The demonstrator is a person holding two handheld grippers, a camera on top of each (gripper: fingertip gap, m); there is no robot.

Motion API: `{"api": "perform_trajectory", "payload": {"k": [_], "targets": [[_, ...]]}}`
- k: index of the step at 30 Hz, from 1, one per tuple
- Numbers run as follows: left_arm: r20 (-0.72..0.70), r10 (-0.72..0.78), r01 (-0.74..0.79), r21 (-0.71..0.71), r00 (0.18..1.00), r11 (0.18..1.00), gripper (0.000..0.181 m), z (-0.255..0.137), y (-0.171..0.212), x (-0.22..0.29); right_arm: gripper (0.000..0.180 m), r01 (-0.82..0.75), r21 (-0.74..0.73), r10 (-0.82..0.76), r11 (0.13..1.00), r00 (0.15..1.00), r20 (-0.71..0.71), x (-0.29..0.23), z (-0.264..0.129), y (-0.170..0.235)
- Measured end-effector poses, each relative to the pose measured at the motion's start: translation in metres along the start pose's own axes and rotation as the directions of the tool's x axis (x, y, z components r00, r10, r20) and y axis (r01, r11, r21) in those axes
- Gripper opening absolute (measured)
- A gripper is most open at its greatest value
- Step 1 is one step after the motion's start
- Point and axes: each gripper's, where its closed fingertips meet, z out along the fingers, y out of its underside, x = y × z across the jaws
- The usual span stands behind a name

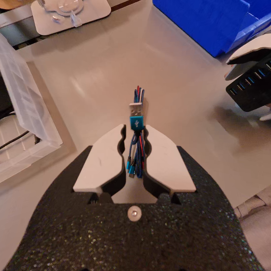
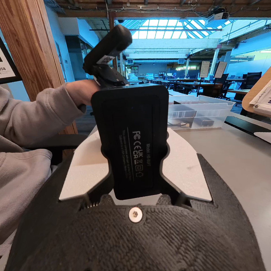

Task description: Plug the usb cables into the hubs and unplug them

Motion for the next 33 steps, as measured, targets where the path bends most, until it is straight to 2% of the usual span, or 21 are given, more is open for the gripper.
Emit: {"api": "perform_trajectory", "payload": {"k": [5,8,11,13,21,29,31,33], "targets": [[0.039,0.041,-0.040,-0.034,0.998,0.999,0.014,-0.009,0.005,-0.003,0.074,-0.003,0.005,0.003,1.000,1.000,0.002,-0.001,0.000,-0.001],[0.034,0.032,-0.031,-0.028,0.999,0.999,0.025,-0.011,0.007,-0.001,0.074,-0.001,-0.003,0.001,1.000,1.000,0.002,0.000,0.000,0.001],[0.018,0.020,-0.019,-0.009,1.000,1.000,0.018,-0.014,0.007,0.001,0.074,0.000,-0.009,0.000,1.000,1.000,0.003,0.000,0.001,0.002],[0.003,0.021,-0.021,0.029,1.000,0.999,0.005,-0.015,0.003,0.002,0.074,-0.002,-0.011,0.002,1.000,1.000,0.008,-0.001,0.001,0.002],[-0.035,0.063,-0.059,0.100,0.997,0.993,0.005,-0.011,-0.002,0.008,0.074,0.005,-0.023,-0.005,1.000,1.000,0.015,-0.003,0.002,0.005],[-0.089,0.348,-0.311,0.281,0.933,0.908,0.005,-0.018,-0.026,0.027,0.074,0.033,0.004,-0.033,0.999,0.999,-0.009,-0.003,-0.002,-0.009],[-0.130,0.443,-0.403,0.250,0.887,0.880,0.005,-0.025,-0.032,0.037,0.074,0.050,0.006,-0.050,0.999,0.999,-0.013,-0.004,-0.005,-0.017],[-0.218,0.514,-0.496,0.136,0.830,0.858,0.005,-0.032,-0.032,0.048,0.074,0.060,-0.010,-0.060,0.998,0.998,-0.015,-0.005,-0.009,-0.023]]}}
